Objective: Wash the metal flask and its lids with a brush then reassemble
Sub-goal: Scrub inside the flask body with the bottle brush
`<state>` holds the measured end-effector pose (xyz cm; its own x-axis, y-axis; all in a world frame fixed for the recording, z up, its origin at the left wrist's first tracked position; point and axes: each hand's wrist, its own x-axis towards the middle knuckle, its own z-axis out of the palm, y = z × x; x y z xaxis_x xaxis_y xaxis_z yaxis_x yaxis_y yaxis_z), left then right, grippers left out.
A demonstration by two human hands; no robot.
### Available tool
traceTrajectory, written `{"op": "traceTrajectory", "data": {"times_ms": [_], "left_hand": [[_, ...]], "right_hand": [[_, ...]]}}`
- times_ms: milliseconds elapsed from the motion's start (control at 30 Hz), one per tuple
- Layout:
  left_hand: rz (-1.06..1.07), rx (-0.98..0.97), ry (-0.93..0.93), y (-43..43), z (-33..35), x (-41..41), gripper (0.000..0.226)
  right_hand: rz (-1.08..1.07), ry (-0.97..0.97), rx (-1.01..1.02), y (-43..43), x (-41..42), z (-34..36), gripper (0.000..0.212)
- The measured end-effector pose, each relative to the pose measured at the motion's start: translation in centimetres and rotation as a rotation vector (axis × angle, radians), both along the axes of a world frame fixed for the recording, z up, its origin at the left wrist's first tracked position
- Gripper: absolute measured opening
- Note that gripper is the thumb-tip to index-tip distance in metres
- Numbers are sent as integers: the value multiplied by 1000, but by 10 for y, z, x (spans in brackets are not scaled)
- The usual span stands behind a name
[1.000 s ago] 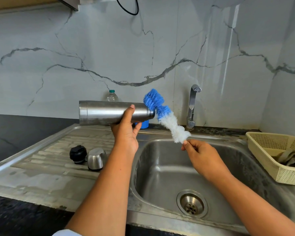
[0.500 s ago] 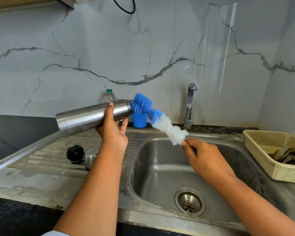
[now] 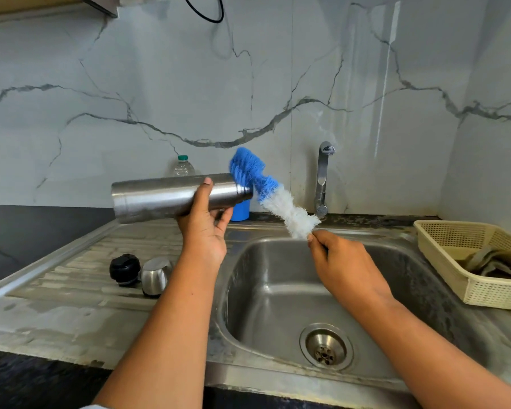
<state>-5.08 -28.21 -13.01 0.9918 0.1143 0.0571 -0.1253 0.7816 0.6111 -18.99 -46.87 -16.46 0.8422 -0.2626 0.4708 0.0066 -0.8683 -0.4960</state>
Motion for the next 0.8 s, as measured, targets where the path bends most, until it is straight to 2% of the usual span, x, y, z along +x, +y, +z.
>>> {"op": "traceTrajectory", "data": {"times_ms": [100,233,433,600,733,800], "left_hand": [[32,74,-23,1,1,5,57],[40,38,-69,10,0,11,63],[5,231,-157,-2,-5,5,53],[11,198,-150,7,-5,11,61],[-20,258,-166,-1,-5,5,50],[-36,223,-155,0,-3,5,51]], "right_hand": [[-19,20,22,-7,-2,1,34],[0,31,28,-14,-8,1,34],[9,28,51,-9,0,2,36],[48,43,89,-22,-6,4,32],[46,78,161,-21,2,2,34],[51,94,220,-25,4,-1,32]]}}
